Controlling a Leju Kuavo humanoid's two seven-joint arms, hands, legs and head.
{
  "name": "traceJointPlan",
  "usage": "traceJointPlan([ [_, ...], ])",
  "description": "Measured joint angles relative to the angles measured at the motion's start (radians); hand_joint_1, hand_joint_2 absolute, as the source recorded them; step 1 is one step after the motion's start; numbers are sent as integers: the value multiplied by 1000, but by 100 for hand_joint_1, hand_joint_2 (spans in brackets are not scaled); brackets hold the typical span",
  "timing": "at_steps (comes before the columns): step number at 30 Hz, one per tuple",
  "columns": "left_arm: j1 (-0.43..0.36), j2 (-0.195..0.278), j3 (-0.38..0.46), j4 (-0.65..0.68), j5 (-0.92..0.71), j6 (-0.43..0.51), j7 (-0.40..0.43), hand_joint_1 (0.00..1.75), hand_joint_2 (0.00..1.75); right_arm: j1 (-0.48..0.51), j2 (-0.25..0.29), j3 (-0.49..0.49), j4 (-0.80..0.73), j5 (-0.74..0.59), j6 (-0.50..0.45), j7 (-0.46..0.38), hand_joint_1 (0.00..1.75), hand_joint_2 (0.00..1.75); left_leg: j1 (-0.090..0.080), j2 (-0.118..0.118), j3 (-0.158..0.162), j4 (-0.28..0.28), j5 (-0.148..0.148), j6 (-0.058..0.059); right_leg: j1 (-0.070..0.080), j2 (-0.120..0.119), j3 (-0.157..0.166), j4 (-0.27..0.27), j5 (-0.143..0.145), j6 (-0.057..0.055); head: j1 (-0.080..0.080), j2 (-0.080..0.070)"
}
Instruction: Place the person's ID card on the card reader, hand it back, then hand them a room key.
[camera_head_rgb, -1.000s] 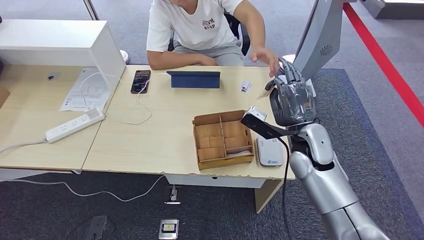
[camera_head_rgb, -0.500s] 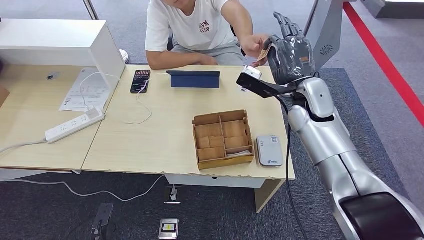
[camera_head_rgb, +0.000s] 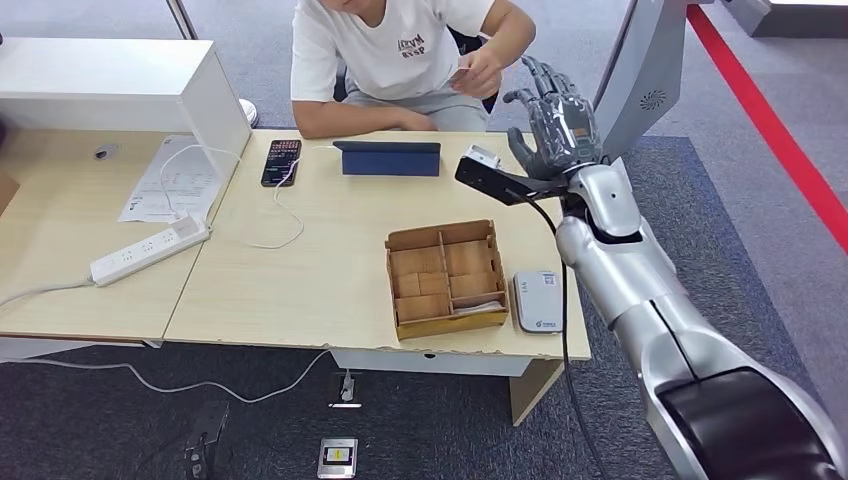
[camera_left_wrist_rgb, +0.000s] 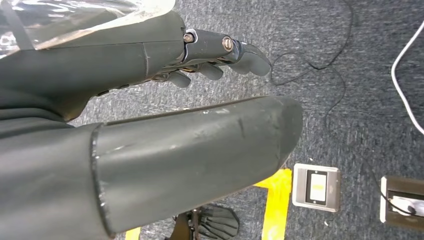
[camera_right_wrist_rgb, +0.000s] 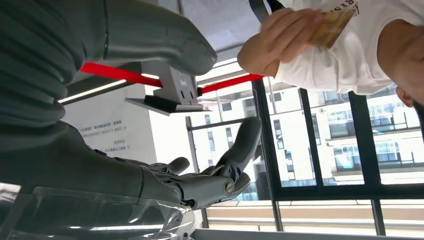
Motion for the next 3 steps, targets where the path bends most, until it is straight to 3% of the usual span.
traceJointPlan([
  [3, 0, 2, -3, -2, 3, 1, 6, 0, 0, 0, 5, 2, 17, -1, -10, 1, 0, 175, 0, 0, 0, 0, 0, 0, 0, 0, 0, 0, 0, 0, 0, 0],
])
